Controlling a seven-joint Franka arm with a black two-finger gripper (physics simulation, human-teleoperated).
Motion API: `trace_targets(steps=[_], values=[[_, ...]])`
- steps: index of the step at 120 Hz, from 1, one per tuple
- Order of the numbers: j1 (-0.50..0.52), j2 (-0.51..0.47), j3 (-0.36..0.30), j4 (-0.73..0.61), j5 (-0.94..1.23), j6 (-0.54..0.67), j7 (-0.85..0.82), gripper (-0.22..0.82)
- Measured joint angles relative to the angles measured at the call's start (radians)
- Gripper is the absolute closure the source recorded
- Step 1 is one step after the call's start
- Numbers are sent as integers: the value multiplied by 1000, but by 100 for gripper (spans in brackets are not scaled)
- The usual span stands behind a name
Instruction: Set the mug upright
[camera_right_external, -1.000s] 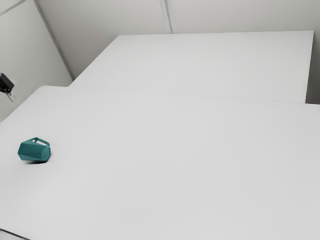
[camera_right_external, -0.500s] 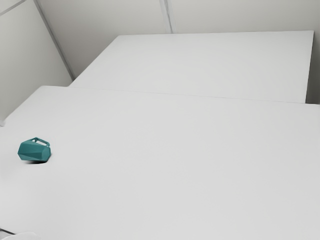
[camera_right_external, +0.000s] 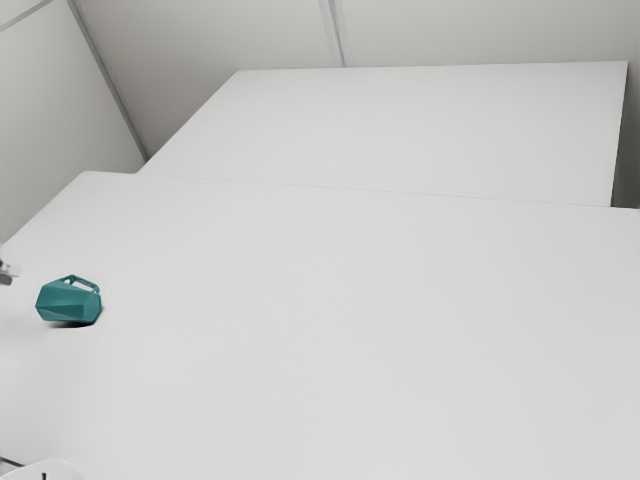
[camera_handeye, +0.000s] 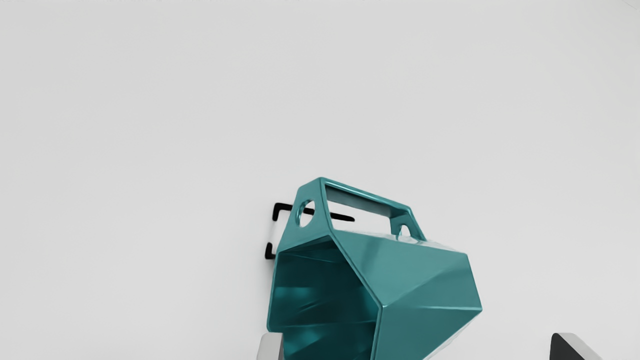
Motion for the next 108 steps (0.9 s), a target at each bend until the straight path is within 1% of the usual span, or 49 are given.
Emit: trace_targets(steps=[43,85,108], values=[[19,60,-7,7,-13,-96,-8,2],[18,90,-12,10,-14,-118,-16,2],[11,100,-33,13,-15,-118,-18,2]])
